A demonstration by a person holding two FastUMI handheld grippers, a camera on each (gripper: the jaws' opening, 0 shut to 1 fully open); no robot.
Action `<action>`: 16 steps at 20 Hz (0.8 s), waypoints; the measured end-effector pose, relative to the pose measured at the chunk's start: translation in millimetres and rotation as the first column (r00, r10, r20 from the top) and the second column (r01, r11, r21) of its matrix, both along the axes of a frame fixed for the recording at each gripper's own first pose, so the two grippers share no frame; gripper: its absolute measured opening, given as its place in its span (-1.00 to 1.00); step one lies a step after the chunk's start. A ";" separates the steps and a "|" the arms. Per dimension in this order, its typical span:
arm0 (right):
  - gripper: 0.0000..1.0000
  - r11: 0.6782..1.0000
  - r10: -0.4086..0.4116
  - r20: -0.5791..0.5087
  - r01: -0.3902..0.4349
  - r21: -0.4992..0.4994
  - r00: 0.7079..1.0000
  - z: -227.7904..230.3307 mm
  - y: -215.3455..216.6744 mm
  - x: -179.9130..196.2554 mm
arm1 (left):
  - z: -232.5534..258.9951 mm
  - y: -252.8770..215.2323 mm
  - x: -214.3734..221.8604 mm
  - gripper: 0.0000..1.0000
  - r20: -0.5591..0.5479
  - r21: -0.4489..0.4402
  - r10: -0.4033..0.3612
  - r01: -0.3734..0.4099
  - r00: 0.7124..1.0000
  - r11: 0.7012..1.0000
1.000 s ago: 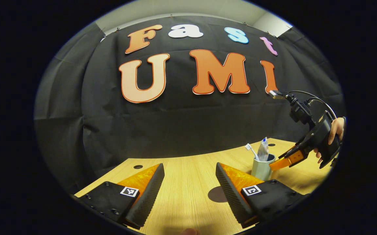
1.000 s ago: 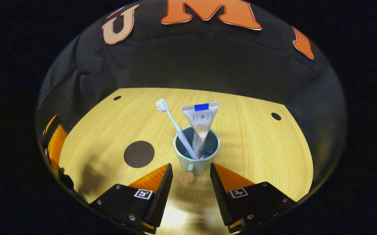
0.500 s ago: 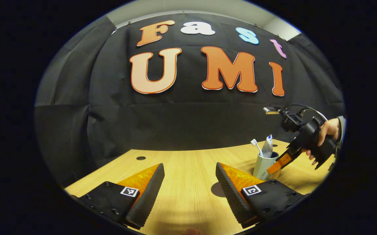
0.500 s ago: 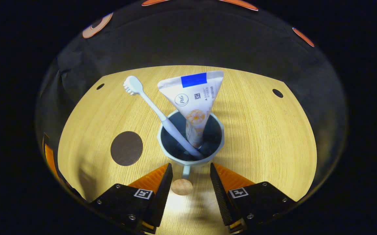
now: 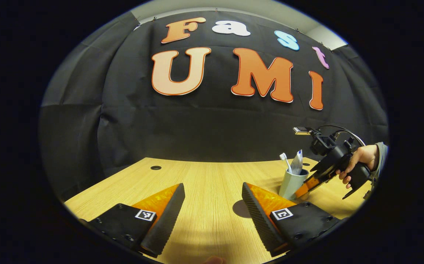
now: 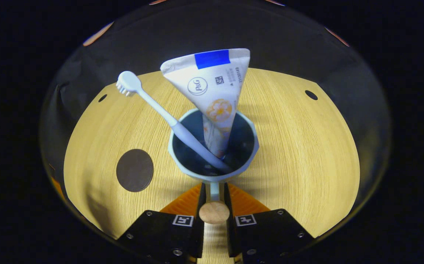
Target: Put the toothbrush and toothpaste on the desktop into the cup, then pick up the cup and place it on the coaster on the desktop.
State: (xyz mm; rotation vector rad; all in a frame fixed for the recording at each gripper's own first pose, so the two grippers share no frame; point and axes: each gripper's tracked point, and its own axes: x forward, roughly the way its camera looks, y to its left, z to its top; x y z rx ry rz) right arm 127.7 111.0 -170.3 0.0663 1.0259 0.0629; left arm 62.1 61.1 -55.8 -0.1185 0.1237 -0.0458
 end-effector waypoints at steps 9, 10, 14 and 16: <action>-0.58 0.997 0.073 0.054 -0.072 -0.023 0.996 3.9 -6.4 8.5 | 0.3 -0.8 -3.3 0.97 0.006 -0.001 -0.005 0.005 1.000 1.000; -0.58 0.996 0.086 0.059 -0.085 -0.027 0.994 2.5 -6.1 9.6 | 0.2 -1.3 -3.3 0.97 0.004 -0.002 -0.003 0.003 1.000 1.000; -0.57 0.992 0.122 0.093 -0.120 -0.028 0.988 10.3 -4.0 17.6 | -3.6 2.4 -6.0 0.97 -0.002 0.010 0.006 -0.006 1.000 1.000; -0.58 0.990 0.143 0.104 -0.141 -0.027 0.984 12.9 -2.7 21.5 | -4.0 1.7 -6.8 0.97 -0.003 0.005 0.004 -0.004 1.000 1.000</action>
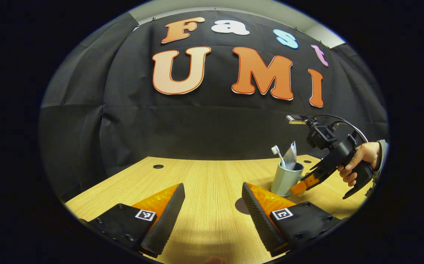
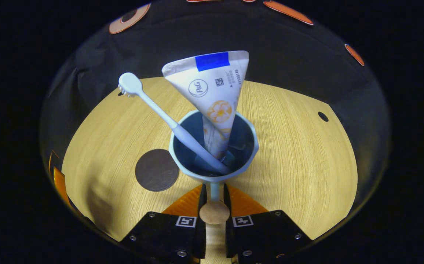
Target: Put the toothbrush and toothpaste on the desktop into the cup, then pick up the cup and place it on the coaster on the desktop.
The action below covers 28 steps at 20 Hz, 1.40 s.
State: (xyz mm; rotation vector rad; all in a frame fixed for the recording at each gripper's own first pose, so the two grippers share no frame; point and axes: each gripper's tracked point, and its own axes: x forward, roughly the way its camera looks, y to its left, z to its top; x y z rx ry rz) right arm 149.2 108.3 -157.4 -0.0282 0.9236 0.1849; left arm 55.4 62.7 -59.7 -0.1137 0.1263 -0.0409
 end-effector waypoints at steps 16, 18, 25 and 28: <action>-0.58 0.983 0.184 0.000 -0.184 -0.004 0.983 -5.1 0.5 10.2 | -14.6 24.7 -14.8 0.97 -0.027 0.000 0.040 -0.040 0.999 0.999; -0.58 0.981 0.194 -0.006 -0.194 -0.005 0.981 -5.6 0.8 10.4 | -14.1 24.9 -14.6 0.97 -0.030 0.000 0.044 -0.044 0.999 0.999; -0.57 0.972 0.232 -0.023 -0.233 -0.017 0.972 -5.0 -1.1 11.9 | -23.1 26.9 -15.7 0.97 -0.050 -0.001 0.057 -0.057 0.997 0.998; -0.57 0.971 0.239 -0.046 -0.239 0.006 0.970 -4.2 -0.1 8.4 | -23.6 26.4 -16.6 0.97 -0.057 -0.004 0.056 -0.056 0.997 0.998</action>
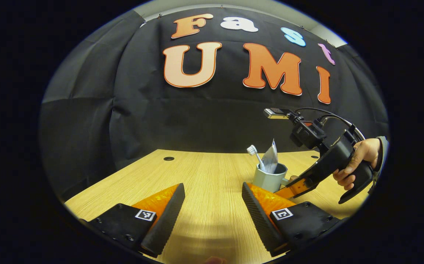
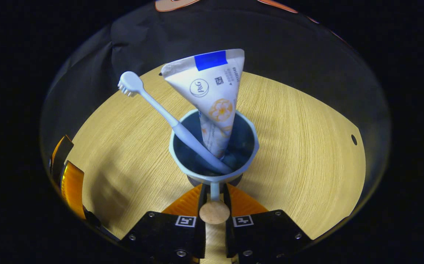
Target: Put the toothbrush and toothpaste on the desktop into the cup, then pick up the cup and place it on the coaster on the desktop.
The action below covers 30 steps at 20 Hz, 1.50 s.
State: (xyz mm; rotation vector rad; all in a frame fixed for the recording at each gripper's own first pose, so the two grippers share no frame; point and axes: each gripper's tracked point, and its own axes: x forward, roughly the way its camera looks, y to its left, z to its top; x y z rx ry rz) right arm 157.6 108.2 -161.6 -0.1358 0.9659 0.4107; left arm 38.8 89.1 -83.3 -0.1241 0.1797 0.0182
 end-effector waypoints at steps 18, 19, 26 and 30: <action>0.42 0.971 -0.088 0.363 -0.001 0.238 0.927 67.6 -38.8 12.0 | 22.5 -5.1 -1.7 0.96 0.041 0.066 -0.069 0.067 0.997 0.996; 0.46 0.967 -0.103 0.383 0.003 0.253 0.918 71.8 -43.9 12.2 | 24.8 -6.3 -0.4 0.97 0.048 0.071 -0.075 0.071 0.996 0.995; 0.66 0.961 -0.176 0.550 0.020 0.278 0.817 92.9 -87.2 3.6 | 42.7 -25.2 8.9 0.96 0.091 0.081 -0.116 0.108 0.989 0.991; 0.70 0.954 -0.232 0.646 0.039 0.298 0.727 108.1 -111.4 -2.1 | 51.5 -29.7 13.2 0.96 0.129 0.069 -0.116 0.107 0.985 0.992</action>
